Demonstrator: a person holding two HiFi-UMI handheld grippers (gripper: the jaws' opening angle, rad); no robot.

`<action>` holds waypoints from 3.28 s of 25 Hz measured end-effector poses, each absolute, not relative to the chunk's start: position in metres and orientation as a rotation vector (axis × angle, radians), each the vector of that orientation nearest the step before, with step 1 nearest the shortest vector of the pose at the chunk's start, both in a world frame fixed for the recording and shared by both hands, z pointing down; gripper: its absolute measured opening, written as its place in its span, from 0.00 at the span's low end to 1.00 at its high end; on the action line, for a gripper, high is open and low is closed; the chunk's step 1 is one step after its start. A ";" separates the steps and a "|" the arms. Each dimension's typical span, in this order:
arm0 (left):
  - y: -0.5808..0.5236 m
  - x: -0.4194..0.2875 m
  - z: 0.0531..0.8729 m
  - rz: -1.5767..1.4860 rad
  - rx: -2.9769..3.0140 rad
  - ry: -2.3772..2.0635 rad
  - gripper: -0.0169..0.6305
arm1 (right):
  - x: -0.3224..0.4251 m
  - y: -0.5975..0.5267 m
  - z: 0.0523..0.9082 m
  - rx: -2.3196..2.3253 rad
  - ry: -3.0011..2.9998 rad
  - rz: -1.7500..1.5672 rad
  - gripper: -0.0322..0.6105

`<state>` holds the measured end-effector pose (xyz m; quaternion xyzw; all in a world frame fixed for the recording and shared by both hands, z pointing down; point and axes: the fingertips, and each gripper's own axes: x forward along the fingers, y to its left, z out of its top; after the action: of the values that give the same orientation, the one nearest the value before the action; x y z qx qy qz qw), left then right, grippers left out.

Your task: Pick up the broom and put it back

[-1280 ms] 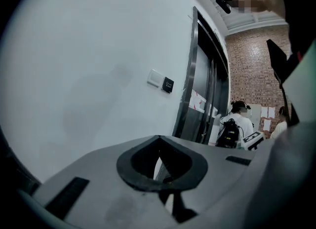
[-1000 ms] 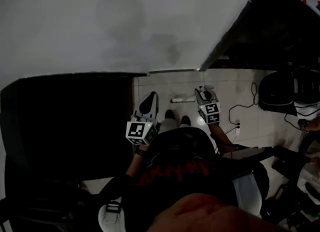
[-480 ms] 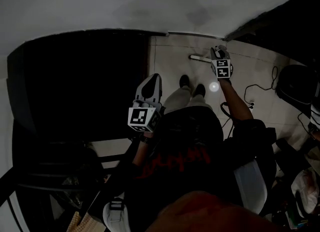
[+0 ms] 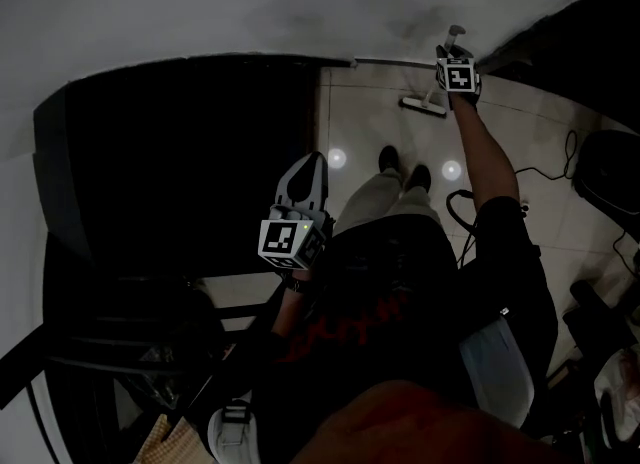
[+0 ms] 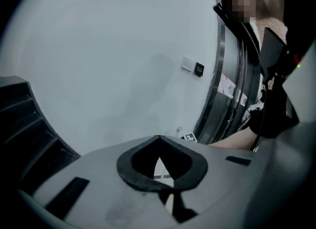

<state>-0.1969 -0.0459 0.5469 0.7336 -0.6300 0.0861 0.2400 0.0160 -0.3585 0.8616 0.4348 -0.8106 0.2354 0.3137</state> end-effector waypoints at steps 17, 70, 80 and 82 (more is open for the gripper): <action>-0.045 -0.113 0.544 0.298 2.107 -1.624 0.03 | 0.082 -0.231 0.686 1.454 -2.473 0.537 0.05; 0.320 0.019 0.408 -0.107 2.523 -1.575 0.03 | 0.158 0.302 0.419 1.513 -2.772 0.005 0.05; 0.321 0.014 0.421 -0.002 2.514 -1.551 0.03 | 0.149 0.305 0.417 1.476 -2.804 0.074 0.05; 0.321 0.017 0.426 0.015 2.508 -1.541 0.03 | 0.150 0.306 0.419 1.471 -2.804 0.086 0.05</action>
<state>0.0169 0.3209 0.4261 0.8479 -0.5208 0.0052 0.0988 0.1502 0.3059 0.4189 0.4643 -0.8852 0.0270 -0.0130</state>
